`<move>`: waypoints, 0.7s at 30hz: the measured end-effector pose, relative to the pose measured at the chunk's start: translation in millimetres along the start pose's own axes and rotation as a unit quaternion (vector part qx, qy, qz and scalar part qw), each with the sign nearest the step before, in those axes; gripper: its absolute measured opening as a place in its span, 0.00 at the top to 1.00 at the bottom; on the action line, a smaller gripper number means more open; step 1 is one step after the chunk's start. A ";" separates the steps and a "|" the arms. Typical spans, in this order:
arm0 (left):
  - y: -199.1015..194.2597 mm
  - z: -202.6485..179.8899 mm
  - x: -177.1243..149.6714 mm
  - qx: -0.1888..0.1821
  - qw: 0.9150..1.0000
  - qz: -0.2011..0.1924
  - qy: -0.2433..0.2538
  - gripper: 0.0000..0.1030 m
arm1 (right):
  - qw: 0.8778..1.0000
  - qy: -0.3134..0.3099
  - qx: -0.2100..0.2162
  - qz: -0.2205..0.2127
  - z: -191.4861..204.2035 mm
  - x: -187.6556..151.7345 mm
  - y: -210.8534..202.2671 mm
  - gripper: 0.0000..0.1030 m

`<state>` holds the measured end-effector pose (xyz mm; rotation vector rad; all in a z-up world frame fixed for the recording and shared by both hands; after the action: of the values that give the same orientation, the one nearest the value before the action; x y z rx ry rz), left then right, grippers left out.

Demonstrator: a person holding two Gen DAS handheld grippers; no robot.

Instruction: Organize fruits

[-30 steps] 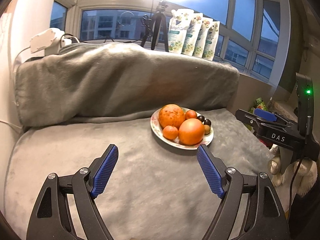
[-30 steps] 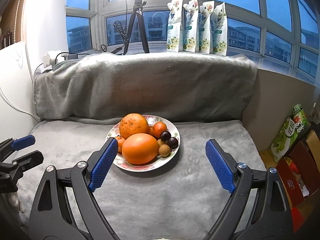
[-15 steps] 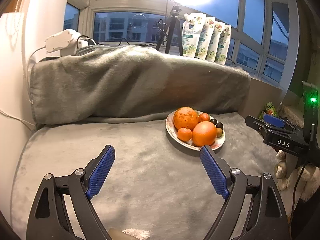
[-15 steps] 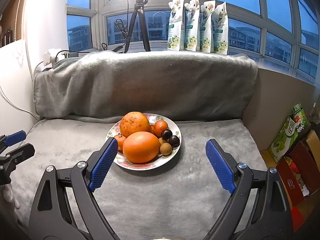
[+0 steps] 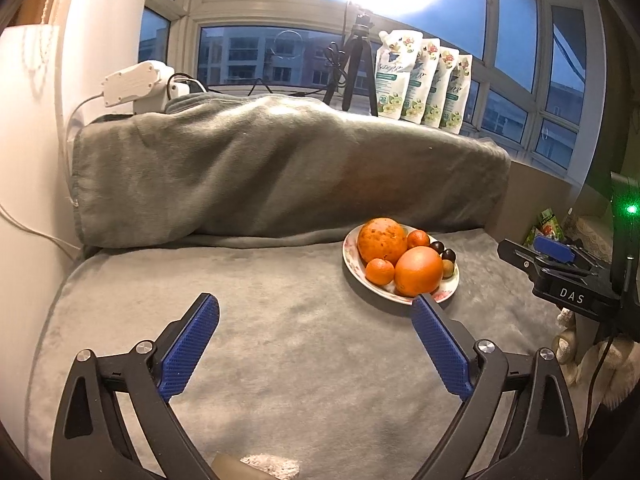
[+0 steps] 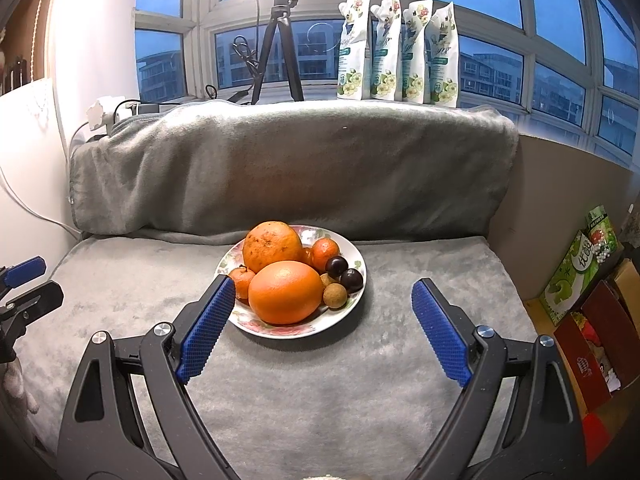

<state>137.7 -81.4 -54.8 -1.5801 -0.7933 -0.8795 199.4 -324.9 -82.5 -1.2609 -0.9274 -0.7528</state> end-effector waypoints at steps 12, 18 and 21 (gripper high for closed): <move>-2.9 5.2 0.5 0.008 1.000 -0.002 -0.004 0.05 | 1.000 0.000 0.001 0.001 1.0 -0.4 0.5 0.10; -3.0 5.9 -0.6 0.008 1.000 -0.002 -0.005 0.05 | 1.000 0.000 0.001 0.001 1.5 -0.7 0.3 0.10; -3.2 6.8 -0.8 0.010 1.000 -0.003 -0.005 0.05 | 1.000 0.000 0.000 0.001 1.8 -1.1 0.1 0.10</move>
<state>135.4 -74.2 -54.7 -1.5656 -0.8114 -0.8659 198.7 -323.1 -83.5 -1.2619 -0.9256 -0.7508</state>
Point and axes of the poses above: each gripper's, at about its wrist camera, not at the fingertips, and y roughly the way its jaws point, z to its left, x to its top, the point moved 8 cm from there along y, roughly the way its jaws point, and after that the axes turned 3 degrees about -z, right-handed, at the moved point
